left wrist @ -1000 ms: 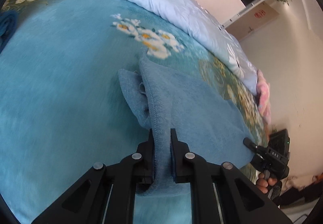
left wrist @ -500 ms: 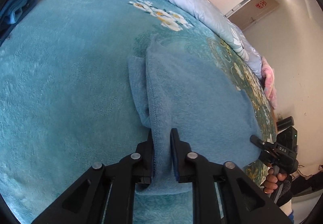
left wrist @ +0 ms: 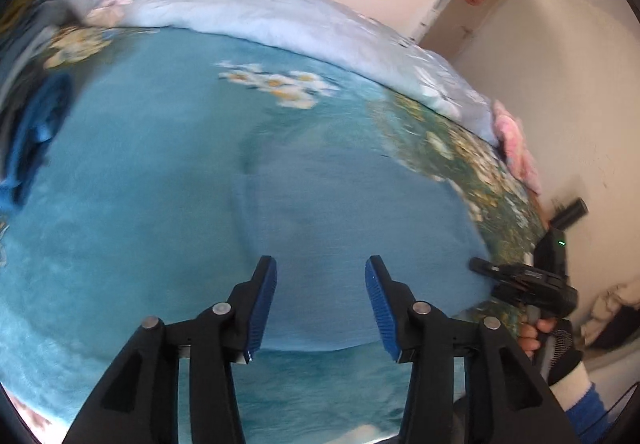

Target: Fold clothes

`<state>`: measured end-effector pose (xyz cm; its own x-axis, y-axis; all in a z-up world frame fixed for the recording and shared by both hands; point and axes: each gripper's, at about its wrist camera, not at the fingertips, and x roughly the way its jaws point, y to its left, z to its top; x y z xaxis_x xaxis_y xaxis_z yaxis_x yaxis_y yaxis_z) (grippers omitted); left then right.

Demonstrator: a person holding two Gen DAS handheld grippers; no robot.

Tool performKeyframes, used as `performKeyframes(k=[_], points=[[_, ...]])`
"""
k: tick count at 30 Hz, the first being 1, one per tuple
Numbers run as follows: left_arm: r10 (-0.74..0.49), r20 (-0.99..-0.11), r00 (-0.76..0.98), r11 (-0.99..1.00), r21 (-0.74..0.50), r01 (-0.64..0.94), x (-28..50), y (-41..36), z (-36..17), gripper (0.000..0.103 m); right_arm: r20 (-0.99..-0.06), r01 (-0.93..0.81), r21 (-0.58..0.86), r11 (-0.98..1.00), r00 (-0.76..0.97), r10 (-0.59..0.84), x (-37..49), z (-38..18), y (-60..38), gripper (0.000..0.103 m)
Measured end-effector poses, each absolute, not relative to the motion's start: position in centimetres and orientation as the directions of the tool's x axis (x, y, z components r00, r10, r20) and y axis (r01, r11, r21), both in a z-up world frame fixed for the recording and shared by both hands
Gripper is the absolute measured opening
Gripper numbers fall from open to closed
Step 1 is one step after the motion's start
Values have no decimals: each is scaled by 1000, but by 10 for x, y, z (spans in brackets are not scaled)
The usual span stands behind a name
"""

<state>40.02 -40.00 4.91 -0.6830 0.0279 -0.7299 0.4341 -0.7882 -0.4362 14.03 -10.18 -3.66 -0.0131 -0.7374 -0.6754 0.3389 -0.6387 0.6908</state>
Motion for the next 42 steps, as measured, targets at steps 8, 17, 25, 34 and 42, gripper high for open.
performKeyframes(k=[8, 17, 25, 34, 42], points=[[174, -766, -619, -787, -485, 380, 308, -352, 12, 47, -644, 366, 713, -598, 5, -765, 138, -40, -103, 38], [161, -808, -567, -799, -444, 405, 275, -337, -12, 26, -570, 324, 780, -534, 19, -821, 131, -50, -97, 38], [135, -831, -539, -799, -413, 437, 277, -340, -23, 7, -554, 321, 790, -522, 10, -832, 132, -52, -100, 37], [123, -853, -507, -813, -379, 442, 270, -340, -28, 7, -605, 363, 734, -574, -35, -796, 139, -25, -111, 20], [131, -778, -615, -768, -472, 433, 317, -362, 9, 7, -678, 436, 630, -642, -93, -729, 153, 23, -135, 19]])
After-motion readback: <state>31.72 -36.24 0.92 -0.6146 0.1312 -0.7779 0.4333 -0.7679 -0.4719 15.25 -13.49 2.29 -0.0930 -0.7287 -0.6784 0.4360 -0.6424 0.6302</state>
